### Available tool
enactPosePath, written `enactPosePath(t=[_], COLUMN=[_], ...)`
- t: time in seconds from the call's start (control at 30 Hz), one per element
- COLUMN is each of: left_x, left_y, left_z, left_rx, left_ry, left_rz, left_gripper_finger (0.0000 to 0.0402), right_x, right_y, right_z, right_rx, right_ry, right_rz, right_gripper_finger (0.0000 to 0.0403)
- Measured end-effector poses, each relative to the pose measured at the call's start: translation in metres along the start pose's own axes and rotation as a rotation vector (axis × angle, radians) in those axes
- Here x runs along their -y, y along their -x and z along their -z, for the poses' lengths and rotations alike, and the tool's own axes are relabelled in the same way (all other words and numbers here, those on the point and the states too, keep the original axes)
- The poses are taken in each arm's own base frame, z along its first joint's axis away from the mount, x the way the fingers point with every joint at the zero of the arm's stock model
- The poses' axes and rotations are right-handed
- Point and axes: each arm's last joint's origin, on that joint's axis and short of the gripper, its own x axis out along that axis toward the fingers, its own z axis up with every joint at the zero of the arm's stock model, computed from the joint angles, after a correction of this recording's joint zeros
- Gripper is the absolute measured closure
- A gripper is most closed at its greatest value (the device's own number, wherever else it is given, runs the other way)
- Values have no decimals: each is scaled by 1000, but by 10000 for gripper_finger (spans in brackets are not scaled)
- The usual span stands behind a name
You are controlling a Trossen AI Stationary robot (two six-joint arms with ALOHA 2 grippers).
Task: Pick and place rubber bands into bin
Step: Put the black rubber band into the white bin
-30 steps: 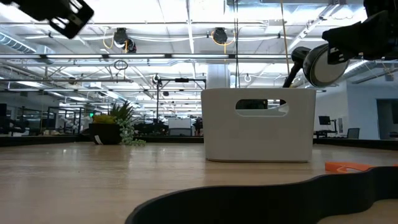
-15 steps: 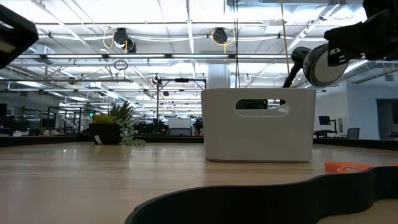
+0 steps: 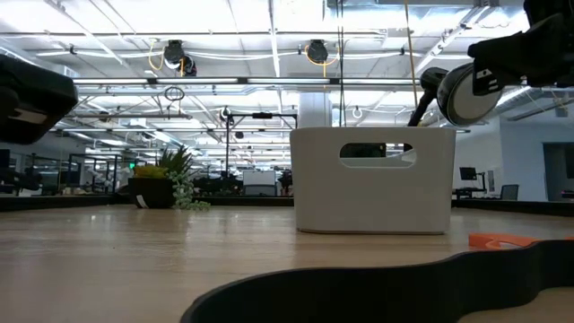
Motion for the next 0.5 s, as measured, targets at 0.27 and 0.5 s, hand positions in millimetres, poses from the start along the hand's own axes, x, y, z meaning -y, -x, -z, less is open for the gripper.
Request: enactPosePath(t=[0.27, 0.5], left_x=[-4, -2], left_y=[-3, 0], left_z=[-5, -5], left_rx=[30, 25], left_ry=[-17, -24], left_rz=[37, 94], left_gripper_finger=[266, 388], right_x=[0, 0], right_y=[0, 0], right_z=[0, 0], right_rx=[-5, -5], right_ry=[1, 1], right_rz=[0, 0], right_gripper_finger=[403, 403])
